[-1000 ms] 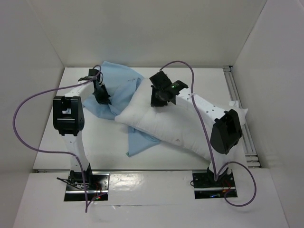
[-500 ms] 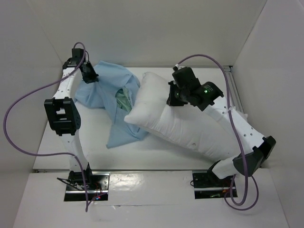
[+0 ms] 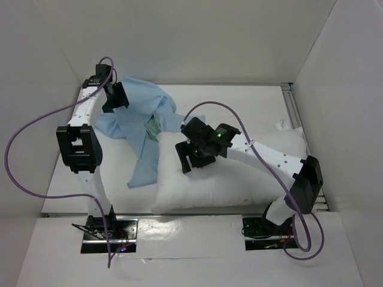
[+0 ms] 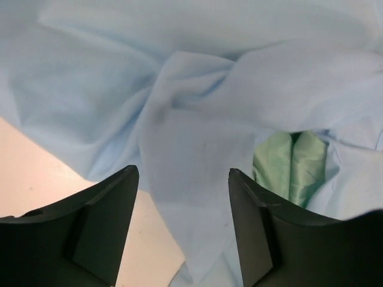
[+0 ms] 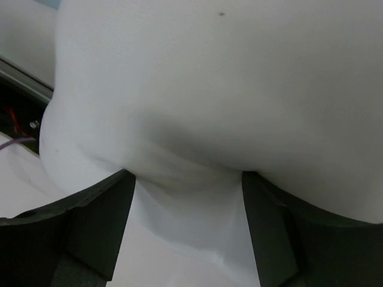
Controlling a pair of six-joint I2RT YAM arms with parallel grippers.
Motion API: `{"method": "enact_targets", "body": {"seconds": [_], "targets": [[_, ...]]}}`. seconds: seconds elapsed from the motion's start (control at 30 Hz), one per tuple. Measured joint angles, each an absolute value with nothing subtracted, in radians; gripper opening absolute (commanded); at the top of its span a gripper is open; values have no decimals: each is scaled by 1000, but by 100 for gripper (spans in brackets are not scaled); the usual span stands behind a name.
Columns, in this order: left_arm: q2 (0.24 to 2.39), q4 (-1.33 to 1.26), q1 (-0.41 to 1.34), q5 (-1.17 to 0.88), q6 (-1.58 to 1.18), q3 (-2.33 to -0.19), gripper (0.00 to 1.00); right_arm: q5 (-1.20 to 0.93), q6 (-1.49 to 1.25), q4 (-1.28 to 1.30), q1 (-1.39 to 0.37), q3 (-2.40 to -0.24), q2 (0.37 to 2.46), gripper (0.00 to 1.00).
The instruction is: Put the pillow into the pillowcase
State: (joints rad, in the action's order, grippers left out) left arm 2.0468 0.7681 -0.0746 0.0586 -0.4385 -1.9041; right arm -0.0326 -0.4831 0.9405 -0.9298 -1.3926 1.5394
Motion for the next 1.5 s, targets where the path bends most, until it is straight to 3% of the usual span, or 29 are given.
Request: {"method": "enact_targets", "body": {"seconds": [0.03, 0.07, 0.1, 0.13, 0.17, 0.27, 0.33, 0.4, 0.53, 0.93, 1.33, 1.43, 1.5], "targets": [[2030, 773, -58, 84, -424, -1894, 51, -26, -486, 947, -929, -1416, 1548, 87], [2016, 776, -41, 105, -419, -1890, 46, -14, -483, 953, -929, -1443, 1553, 87], [1997, 773, -18, 131, -397, -1882, 44, -6, -478, 965, -927, -1476, 1556, 95], [1979, 770, 8, 150, -382, -1877, 44, 3, -476, 968, -921, -1515, 1557, 97], [1963, 768, 38, 163, -367, -1874, 53, 10, -474, 967, -915, -1543, 1557, 98], [1943, 750, 125, 171, -337, -1874, 66, 31, -472, 963, -884, -1623, 1556, 98], [1950, 734, 175, 147, -315, -1874, 81, 40, -472, 958, -859, -1644, 1552, 99], [1972, 723, 204, 131, -294, -1874, 85, 52, -474, 957, -831, -1646, 1547, 99], [2054, 705, 221, 150, -288, -1874, 73, 68, -482, 943, -785, -1642, 1541, 99], [2219, 631, 225, 247, -284, -1855, 75, 57, -493, 906, -734, -1615, 1506, 99], [2276, 587, 228, 397, -294, -1860, 59, 44, -480, 906, -707, -1596, 1514, 98], [2276, 574, 228, 419, -294, -1861, 59, 45, -477, 906, -689, -1597, 1514, 98], [2281, 569, 228, 424, -294, -1870, 64, 44, -476, 906, -682, -1597, 1514, 98]]}}
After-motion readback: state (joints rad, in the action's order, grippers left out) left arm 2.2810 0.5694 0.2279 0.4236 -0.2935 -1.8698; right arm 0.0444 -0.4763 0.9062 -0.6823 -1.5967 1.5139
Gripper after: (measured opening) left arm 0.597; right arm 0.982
